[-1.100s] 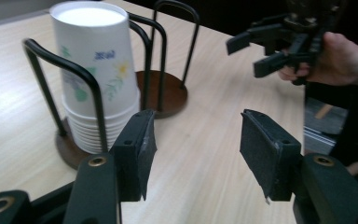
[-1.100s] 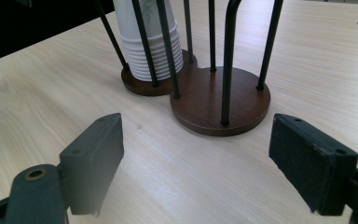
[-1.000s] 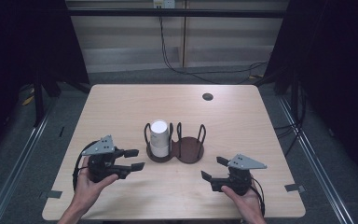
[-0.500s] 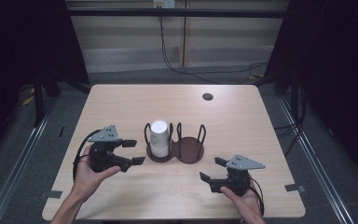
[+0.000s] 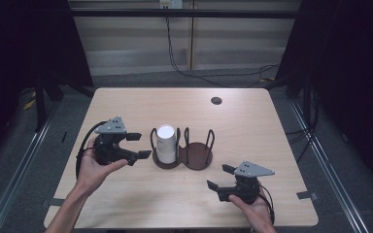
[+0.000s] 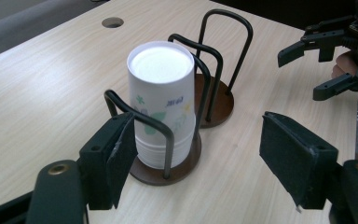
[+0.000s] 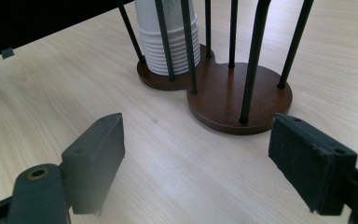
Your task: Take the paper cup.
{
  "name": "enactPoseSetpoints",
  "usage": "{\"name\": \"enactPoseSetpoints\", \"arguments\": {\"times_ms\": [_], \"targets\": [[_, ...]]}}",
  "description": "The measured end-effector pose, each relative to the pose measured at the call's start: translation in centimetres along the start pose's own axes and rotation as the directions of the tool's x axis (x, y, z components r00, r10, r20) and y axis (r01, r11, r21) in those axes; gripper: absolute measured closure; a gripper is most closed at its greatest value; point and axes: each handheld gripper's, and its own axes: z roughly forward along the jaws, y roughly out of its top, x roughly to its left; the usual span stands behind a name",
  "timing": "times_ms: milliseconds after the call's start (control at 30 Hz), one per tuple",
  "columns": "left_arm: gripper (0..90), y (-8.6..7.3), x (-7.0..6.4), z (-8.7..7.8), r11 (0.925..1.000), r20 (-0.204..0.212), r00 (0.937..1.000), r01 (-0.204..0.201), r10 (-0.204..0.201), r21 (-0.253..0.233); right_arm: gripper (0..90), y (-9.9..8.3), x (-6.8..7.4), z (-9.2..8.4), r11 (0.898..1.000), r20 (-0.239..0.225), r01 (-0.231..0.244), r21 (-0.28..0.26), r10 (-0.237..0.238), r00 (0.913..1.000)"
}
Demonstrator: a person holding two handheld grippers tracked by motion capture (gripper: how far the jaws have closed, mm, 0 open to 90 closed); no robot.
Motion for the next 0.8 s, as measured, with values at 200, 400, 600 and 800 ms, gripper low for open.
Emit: {"name": "enactPoseSetpoints", "arguments": {"times_ms": [200,400,600,800], "targets": [[27.0,1.6,0.2,0.5,0.9992,-0.001,0.9998,-0.02,0.02,0.034,17.9,0.0,0.0,0.0,1.0,-0.003,-0.001,0.0,0.001,1.0],[26.1,3.3,0.4,1.3,0.9968,0.003,0.9992,-0.039,0.039,0.069,17.9,0.0,0.1,0.1,1.0,-0.006,0.001,-0.001,-0.001,1.0],[25.8,4.4,0.6,1.9,0.9931,0.004,0.9985,-0.054,0.054,0.104,17.9,0.0,0.1,0.0,1.0,-0.007,0.005,-0.004,-0.005,1.0],[24.6,5.2,0.9,2.8,0.9895,0.006,0.9987,-0.051,0.05,0.136,17.8,0.0,0.2,0.1,1.0,-0.009,0.007,0.001,-0.007,0.9999]]}}
